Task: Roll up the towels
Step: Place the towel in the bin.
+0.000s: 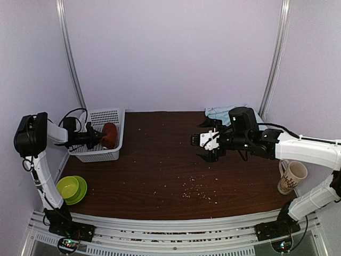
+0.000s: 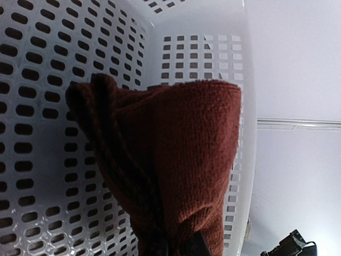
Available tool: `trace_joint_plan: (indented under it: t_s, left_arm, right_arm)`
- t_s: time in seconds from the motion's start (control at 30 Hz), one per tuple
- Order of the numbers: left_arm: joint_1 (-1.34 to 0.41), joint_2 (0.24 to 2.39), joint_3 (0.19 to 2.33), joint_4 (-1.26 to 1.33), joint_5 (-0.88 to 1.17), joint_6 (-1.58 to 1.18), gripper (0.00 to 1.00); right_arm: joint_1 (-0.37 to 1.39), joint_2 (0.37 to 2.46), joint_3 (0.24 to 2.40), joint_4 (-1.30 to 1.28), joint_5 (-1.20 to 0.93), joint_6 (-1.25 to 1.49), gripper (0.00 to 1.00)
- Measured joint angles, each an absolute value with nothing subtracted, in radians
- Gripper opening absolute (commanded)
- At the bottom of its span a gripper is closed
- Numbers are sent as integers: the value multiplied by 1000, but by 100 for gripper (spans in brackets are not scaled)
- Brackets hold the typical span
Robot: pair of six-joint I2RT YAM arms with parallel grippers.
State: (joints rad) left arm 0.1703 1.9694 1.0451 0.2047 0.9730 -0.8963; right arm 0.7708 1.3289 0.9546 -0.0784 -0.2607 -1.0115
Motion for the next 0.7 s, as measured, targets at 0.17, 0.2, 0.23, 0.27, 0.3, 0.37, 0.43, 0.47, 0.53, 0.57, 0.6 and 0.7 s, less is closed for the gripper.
trace_joint_plan:
  t_s: [0.17, 0.2, 0.23, 0.27, 0.3, 0.37, 0.43, 0.47, 0.53, 0.57, 0.6, 0.7]
  left_arm:
    - [171, 2010, 1083, 156, 961, -861, 0]
    - [170, 2011, 1085, 150, 960, -856, 0]
    - [170, 2011, 1087, 146, 958, -852, 0]
    - [168, 2012, 1089, 143, 957, -845, 1]
    - [165, 2015, 1092, 136, 955, -840, 1]
    - [161, 2027, 1111, 108, 950, -823, 1]
    - [154, 2040, 1134, 87, 945, -807, 2]
    - [148, 2048, 1145, 79, 945, -797, 4]
    - [131, 2069, 1174, 43, 944, -768, 7]
    - [121, 2081, 1191, 14, 939, -750, 8]
    - [113, 2090, 1208, -17, 933, -732, 8]
    - [99, 2101, 1250, -90, 918, -690, 8]
  right_arm:
    - [797, 1345, 955, -78, -238, -1022, 100]
    - [803, 1348, 955, -78, -233, -1023, 100]
    - [809, 1351, 955, -78, -227, -1025, 100]
    - [813, 1355, 955, -78, -222, -1026, 100]
    - [817, 1358, 955, -78, -217, -1027, 100]
    - [824, 1362, 955, -77, -208, -1030, 100]
    - [828, 1367, 955, -77, -200, -1034, 100]
    - [831, 1369, 955, -77, -195, -1037, 100]
    - [835, 1372, 955, -76, -184, -1041, 100]
    - [837, 1374, 955, -76, -180, -1042, 100]
    - [839, 1374, 955, -76, -176, -1044, 100]
    - [844, 1375, 955, -73, -167, -1045, 100]
